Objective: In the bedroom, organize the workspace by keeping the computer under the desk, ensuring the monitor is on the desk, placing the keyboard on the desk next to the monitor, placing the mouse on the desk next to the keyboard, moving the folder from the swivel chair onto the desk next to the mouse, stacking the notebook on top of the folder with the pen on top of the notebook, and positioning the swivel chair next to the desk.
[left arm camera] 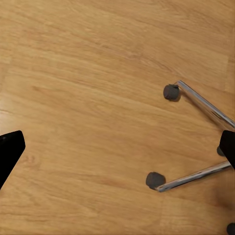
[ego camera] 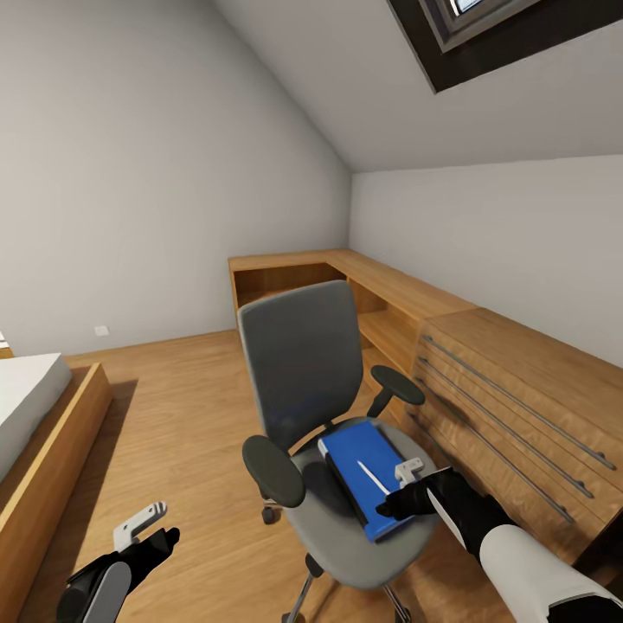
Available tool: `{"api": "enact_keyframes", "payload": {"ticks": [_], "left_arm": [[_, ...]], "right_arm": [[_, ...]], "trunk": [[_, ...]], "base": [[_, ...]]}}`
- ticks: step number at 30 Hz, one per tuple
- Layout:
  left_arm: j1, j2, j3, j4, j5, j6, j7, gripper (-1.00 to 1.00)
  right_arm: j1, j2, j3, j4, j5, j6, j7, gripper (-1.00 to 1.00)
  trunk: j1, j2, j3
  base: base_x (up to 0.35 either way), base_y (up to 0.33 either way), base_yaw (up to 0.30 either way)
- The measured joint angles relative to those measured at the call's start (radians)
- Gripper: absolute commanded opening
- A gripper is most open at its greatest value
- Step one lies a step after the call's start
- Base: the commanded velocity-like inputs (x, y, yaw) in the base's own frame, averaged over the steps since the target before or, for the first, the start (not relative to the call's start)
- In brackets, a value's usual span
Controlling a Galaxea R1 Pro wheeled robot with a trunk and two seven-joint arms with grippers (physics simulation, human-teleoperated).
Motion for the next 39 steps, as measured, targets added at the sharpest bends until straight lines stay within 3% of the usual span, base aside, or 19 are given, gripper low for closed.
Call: {"api": "enact_keyframes", "payload": {"ticks": [15, 16, 39], "left_arm": [[0.0, -0.001, 0.0, 0.0, 0.0, 0.0, 0.0, 1.0], [0.0, -0.001, 0.0, 0.0, 0.0, 0.0, 0.0, 1.0], [0.0, -0.002, 0.0, 0.0, 0.0, 0.0, -0.001, 1.0]], "right_arm": [[0.0, 0.001, 0.0, 0.0, 0.007, 0.0, 0.001, 1.0], [0.0, 0.001, 0.0, 0.0, 0.007, 0.0, 0.001, -1.0], [0.0, 0.001, 0.0, 0.0, 0.008, 0.0, 0.002, -1.0]], "trunk": [[0.0, 0.0, 0.0], [0.0, 0.0, 0.0], [0.0, 0.0, 0.0]], "base": [[0.0, 0.0, 0.0], [0.0, 0.0, 0.0], [0.0, 0.0, 0.0]]}}
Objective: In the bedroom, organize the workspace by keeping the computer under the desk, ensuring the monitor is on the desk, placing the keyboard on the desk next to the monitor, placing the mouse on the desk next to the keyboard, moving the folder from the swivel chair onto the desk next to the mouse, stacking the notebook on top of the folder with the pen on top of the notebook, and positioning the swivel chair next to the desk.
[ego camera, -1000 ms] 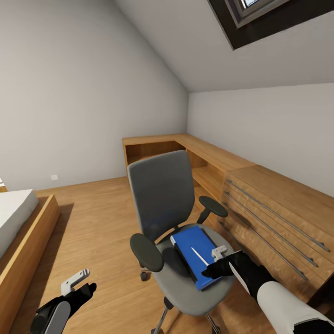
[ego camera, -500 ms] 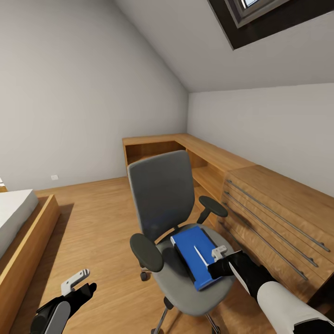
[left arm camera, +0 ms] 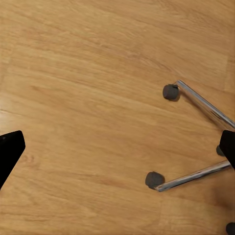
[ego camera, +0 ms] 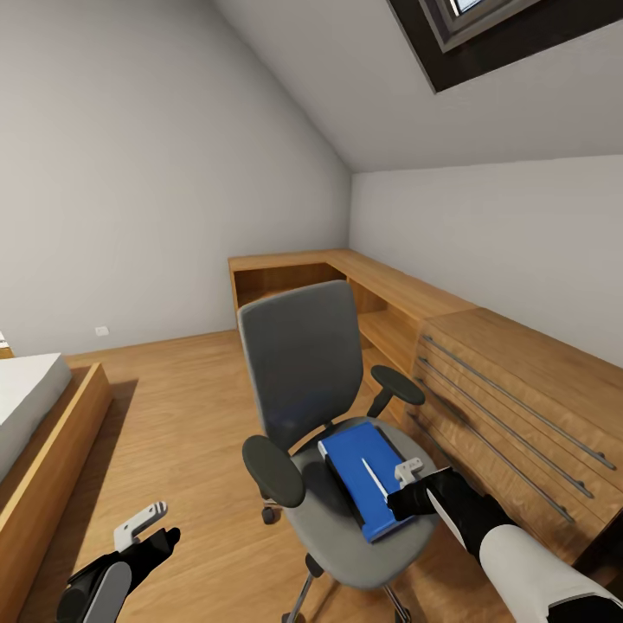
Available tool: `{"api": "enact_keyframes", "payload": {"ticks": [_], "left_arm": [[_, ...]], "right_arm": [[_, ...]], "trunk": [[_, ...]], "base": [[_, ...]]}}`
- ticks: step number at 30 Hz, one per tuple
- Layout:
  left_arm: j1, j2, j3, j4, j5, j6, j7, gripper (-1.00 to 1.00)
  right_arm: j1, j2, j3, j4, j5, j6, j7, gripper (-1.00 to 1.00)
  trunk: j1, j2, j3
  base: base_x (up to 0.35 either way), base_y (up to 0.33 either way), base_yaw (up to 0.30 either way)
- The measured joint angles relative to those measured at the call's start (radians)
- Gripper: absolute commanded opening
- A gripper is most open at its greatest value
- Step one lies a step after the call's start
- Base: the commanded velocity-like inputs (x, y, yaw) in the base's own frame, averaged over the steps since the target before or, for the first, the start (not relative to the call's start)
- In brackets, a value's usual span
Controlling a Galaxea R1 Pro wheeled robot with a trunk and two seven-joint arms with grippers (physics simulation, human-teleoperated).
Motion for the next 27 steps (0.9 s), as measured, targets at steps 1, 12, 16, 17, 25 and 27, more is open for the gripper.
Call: {"api": "enact_keyframes", "payload": {"ticks": [1, 12, 16, 17, 25, 27], "left_arm": [[0.0, 0.0, 0.0, 0.0, 0.0, 0.0, 0.0, 1.0], [0.0, 0.0, 0.0, 0.0, -0.001, -0.001, -0.001, 1.0], [0.0, 0.0, -0.001, 0.0, -0.001, -0.001, -0.002, 1.0], [0.0, 0.0, 0.0, 0.0, -0.002, -0.001, -0.002, 1.0], [0.0, 0.0, 0.0, 0.0, -0.001, -0.001, -0.002, 1.0], [0.0, 0.0, 0.0, 0.0, 0.0, -0.001, -0.001, 1.0]], "right_arm": [[0.0, 0.0, 0.0, 0.0, 0.0, 0.0, 0.0, -1.0], [0.0, 0.0, -0.001, 0.0, 0.0, 0.0, -0.001, -1.0], [0.0, 0.0, 0.0, 0.0, 0.0, 0.0, -0.001, -1.0], [0.0, 0.0, -0.001, 0.0, 0.0, 0.0, -0.001, -1.0], [0.0, -0.001, -0.001, -0.001, -0.001, 0.0, 0.001, -1.0], [0.0, -0.002, -0.001, -0.003, -0.001, 0.0, 0.002, -1.0]], "trunk": [[0.0, 0.0, 0.0], [-0.027, 0.049, 0.022], [-0.042, 0.077, 0.034], [-0.046, 0.084, 0.038], [-0.077, 0.14, 0.063], [-0.084, 0.154, 0.069]], "base": [[0.0, 0.0, 0.0], [0.0, 0.0, 0.0], [0.0, 0.0, 0.0], [0.0, 0.0, 0.0], [0.0, 0.0, 0.0], [0.0, 0.0, 0.0]]}}
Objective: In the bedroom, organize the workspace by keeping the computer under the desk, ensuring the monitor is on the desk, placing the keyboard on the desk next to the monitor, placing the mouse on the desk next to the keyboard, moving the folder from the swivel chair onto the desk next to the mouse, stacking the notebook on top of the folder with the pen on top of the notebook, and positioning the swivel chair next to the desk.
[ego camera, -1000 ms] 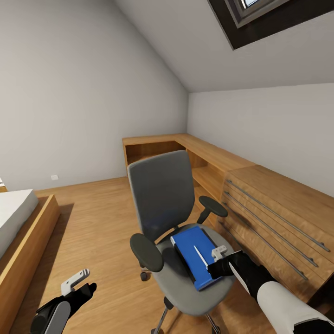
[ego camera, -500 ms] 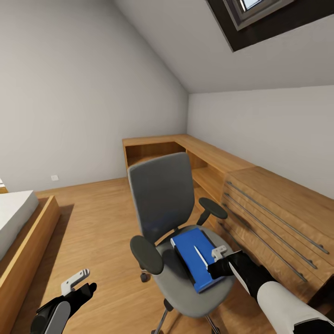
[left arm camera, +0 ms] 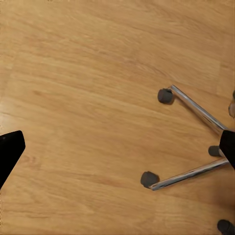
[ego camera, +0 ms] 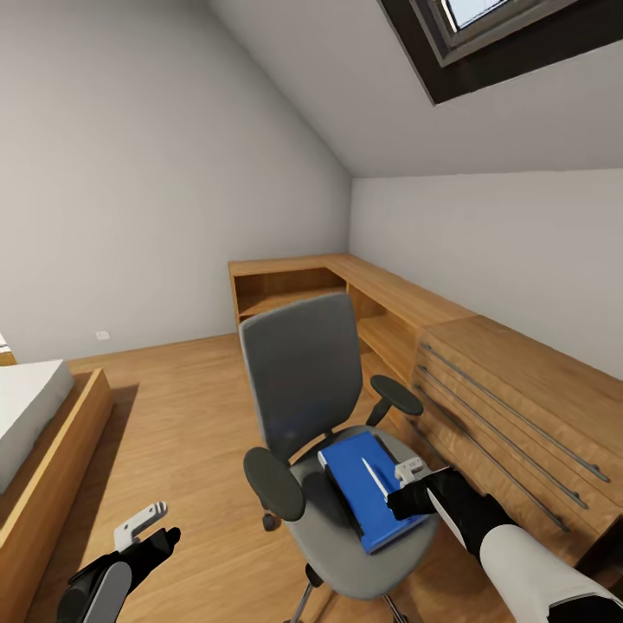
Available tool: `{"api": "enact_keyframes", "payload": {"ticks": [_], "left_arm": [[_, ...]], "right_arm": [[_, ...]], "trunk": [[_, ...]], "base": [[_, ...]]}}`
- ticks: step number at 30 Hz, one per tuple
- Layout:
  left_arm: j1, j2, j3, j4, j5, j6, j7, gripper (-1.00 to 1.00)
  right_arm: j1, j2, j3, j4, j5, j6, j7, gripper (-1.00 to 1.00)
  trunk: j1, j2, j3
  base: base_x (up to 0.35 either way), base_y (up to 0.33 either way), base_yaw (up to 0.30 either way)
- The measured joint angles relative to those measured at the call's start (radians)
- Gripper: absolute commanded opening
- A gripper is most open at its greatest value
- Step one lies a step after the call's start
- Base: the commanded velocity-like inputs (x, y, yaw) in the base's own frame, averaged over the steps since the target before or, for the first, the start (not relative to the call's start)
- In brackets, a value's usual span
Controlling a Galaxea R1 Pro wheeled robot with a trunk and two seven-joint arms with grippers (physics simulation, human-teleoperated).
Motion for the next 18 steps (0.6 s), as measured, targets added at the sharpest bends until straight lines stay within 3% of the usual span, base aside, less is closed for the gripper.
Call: {"api": "enact_keyframes", "payload": {"ticks": [8, 10, 18], "left_arm": [[0.0, 0.001, 0.0, 0.035, 0.0, -0.001, 0.002, 1.0], [0.0, 0.0, -0.001, 0.049, 0.0, -0.001, 0.002, 1.0], [0.0, 0.001, 0.0, 0.056, 0.0, -0.006, 0.002, 1.0]], "right_arm": [[0.001, -0.012, -0.003, -0.032, -0.003, 0.001, 0.004, -1.0], [0.004, -0.023, -0.004, -0.102, -0.006, 0.008, 0.004, -1.0], [0.044, -0.031, -0.004, -0.257, -0.007, 0.061, 0.003, -1.0]], "trunk": [[-0.031, 0.056, 0.025], [-0.038, 0.07, 0.031], [-0.068, 0.126, 0.056]], "base": [[-0.001, 0.0, 0.0], [-0.05, 0.0, 0.0], [-0.252, 0.0, 0.0]]}}
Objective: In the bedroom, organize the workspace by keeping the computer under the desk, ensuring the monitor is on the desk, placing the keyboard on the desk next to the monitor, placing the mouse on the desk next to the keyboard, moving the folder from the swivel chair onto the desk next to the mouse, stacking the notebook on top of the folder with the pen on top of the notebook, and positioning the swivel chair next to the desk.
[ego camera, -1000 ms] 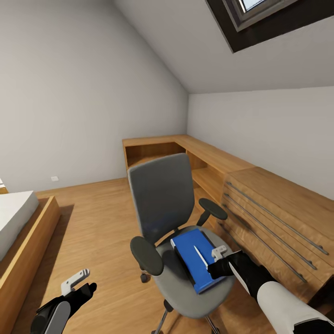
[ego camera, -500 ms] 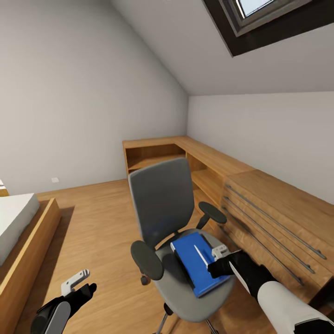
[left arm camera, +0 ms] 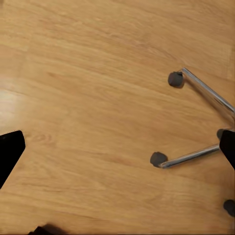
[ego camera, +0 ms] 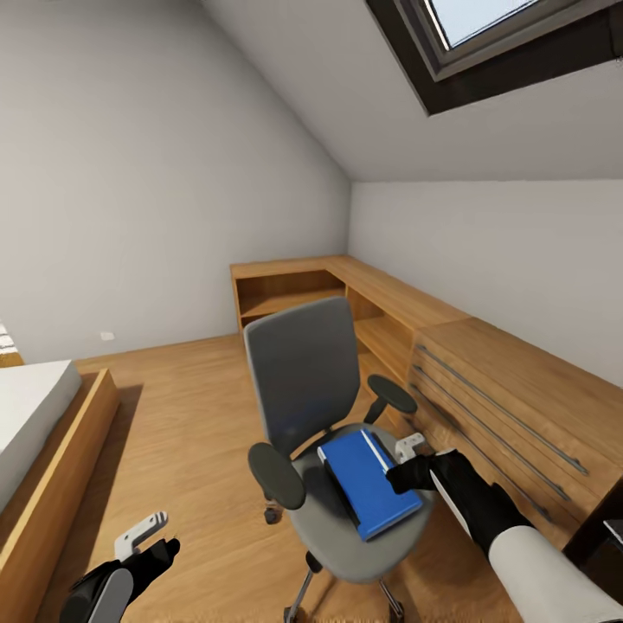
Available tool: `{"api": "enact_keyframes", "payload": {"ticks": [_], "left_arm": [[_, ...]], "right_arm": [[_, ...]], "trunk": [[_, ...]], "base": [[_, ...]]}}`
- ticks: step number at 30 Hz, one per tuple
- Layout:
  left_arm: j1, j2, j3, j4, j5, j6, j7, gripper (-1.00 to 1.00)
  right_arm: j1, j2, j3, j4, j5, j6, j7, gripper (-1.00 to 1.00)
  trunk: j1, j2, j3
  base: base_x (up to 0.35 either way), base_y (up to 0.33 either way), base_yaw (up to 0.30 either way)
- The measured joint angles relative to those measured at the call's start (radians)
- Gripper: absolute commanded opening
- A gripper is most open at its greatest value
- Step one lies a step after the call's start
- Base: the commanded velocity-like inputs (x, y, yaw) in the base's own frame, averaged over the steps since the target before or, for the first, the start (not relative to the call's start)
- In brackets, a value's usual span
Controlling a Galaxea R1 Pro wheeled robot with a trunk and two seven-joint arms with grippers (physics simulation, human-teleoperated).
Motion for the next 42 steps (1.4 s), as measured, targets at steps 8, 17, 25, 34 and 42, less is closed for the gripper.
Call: {"api": "enact_keyframes", "payload": {"ticks": [8, 17, 25, 34, 42], "left_arm": [[0.0, 0.0, 0.0, 0.0, 0.0, -0.005, 0.0, 1.0], [0.0, -0.001, 0.0, 0.001, 0.0, -0.005, 0.001, 1.0], [0.0, -0.001, -0.001, 0.025, -0.005, -0.006, 0.0, 1.0], [0.0, 0.001, 0.0, 0.174, -0.009, -0.075, -0.001, 1.0], [0.0, 0.007, -0.017, 0.449, -0.017, -0.336, -0.006, 1.0]], "right_arm": [[0.015, 0.0, -0.004, -0.041, -0.001, 0.047, -0.002, -1.0], [0.016, 0.0, -0.069, -0.069, -0.002, 0.078, -0.004, -1.0], [0.017, 0.006, -0.191, -0.157, -0.006, 0.166, -0.003, -1.0], [0.078, 0.002, -0.302, -0.394, -0.001, 0.296, -0.005, -1.0], [0.197, 0.006, -0.337, -0.637, -0.006, 0.35, -0.005, -1.0]], "trunk": [[-0.031, 0.056, 0.025], [-0.066, 0.119, 0.053], [-0.096, 0.175, 0.078], [-0.131, 0.238, 0.106], [-0.162, 0.294, 0.132]], "base": [[-0.26, 0.0, 0.0], [-0.021, 0.0, 0.0], [-0.001, 0.0, 0.0], [0.0, 0.0, 0.0], [0.0, 0.0, 0.0]]}}
